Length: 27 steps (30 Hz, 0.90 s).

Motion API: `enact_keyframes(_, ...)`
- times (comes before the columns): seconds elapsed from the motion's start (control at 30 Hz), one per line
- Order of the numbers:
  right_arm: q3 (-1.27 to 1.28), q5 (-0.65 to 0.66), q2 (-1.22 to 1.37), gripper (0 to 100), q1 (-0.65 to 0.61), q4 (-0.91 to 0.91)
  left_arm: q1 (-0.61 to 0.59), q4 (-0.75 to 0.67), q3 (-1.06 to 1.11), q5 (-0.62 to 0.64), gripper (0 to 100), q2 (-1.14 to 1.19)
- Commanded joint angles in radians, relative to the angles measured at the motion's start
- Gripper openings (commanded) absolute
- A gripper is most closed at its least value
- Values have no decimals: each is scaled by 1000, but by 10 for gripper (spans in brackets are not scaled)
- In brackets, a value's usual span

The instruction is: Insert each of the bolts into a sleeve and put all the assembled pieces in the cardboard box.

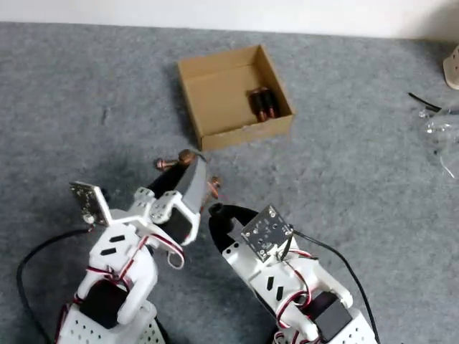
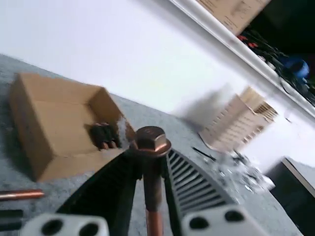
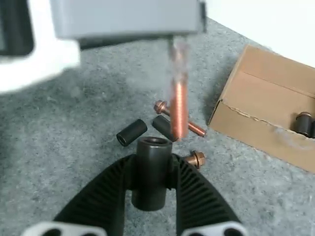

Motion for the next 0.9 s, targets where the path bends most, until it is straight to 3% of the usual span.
enact_keyframes(0.0, -15, 12, -16, 4, -12, 4, 50, 11, -13, 5, 6, -12)
enact_keyframes(0.7, -8, 66, -16, 4, -12, -18, -35, 78, -131, 8, 6, -15)
enact_keyframes(0.87, -7, 66, -16, 4, 62, -74, -25, 78, -105, 9, 6, -13)
